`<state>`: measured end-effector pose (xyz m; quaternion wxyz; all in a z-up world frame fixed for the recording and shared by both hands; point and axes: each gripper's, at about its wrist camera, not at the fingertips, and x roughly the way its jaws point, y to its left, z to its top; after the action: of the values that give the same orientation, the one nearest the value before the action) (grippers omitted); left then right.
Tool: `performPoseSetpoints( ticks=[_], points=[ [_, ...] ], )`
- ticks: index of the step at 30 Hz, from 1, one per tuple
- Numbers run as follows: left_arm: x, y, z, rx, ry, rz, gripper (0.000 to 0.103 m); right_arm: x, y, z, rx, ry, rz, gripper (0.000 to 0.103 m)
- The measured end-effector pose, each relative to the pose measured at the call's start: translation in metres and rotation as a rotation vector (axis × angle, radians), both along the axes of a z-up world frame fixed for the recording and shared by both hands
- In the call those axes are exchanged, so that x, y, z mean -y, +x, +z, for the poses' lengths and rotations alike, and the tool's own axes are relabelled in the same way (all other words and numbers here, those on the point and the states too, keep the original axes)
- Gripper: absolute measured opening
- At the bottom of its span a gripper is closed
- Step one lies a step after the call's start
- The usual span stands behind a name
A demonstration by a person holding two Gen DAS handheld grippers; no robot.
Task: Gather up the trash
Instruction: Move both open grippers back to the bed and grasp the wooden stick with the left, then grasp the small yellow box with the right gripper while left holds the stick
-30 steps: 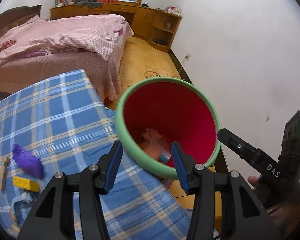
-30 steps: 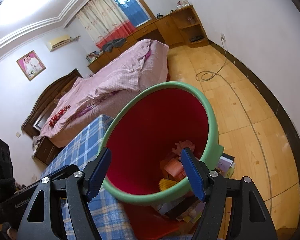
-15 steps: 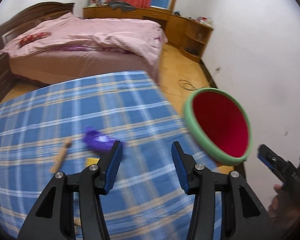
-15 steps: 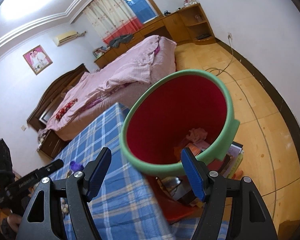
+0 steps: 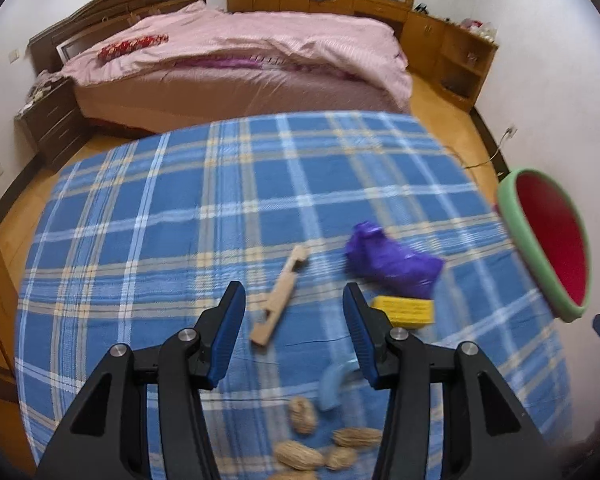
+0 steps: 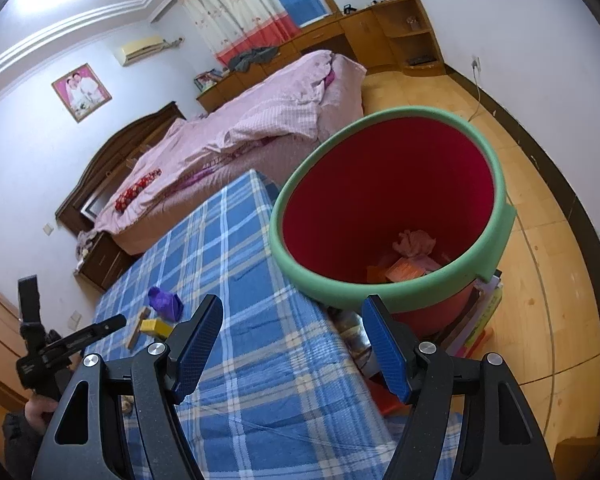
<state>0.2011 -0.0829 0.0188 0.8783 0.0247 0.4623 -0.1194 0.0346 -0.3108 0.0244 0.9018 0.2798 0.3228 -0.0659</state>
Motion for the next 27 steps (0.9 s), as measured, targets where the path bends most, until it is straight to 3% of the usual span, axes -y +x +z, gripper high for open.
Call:
performPoseSetpoints(
  ticks=[3,7,15,20,27],
  points=[
    [-0.005,0.007,-0.015,-0.033,0.006,0.005,0.049,-0.007,0.005,-0.004,-0.019,-0.001,0.017,0.074],
    [-0.007,0.014,-0.027,-0.063,-0.003,0.004,0.038,-0.013,0.011,-0.007,-0.034,-0.013,0.034,0.074],
    [-0.003,0.016,-0.030,-0.018,0.013,-0.031,0.010,-0.020,0.023,-0.013,-0.062,-0.018,0.058,0.074],
    [-0.010,0.009,-0.030,-0.038,-0.064,-0.029,0.010,-0.034,0.029,-0.012,-0.069,-0.027,0.094,0.074],
    [-0.042,-0.013,-0.015,-0.003,-0.193,0.084,0.009,-0.056,0.037,-0.010,-0.075,-0.038,0.143,0.074]
  ],
)
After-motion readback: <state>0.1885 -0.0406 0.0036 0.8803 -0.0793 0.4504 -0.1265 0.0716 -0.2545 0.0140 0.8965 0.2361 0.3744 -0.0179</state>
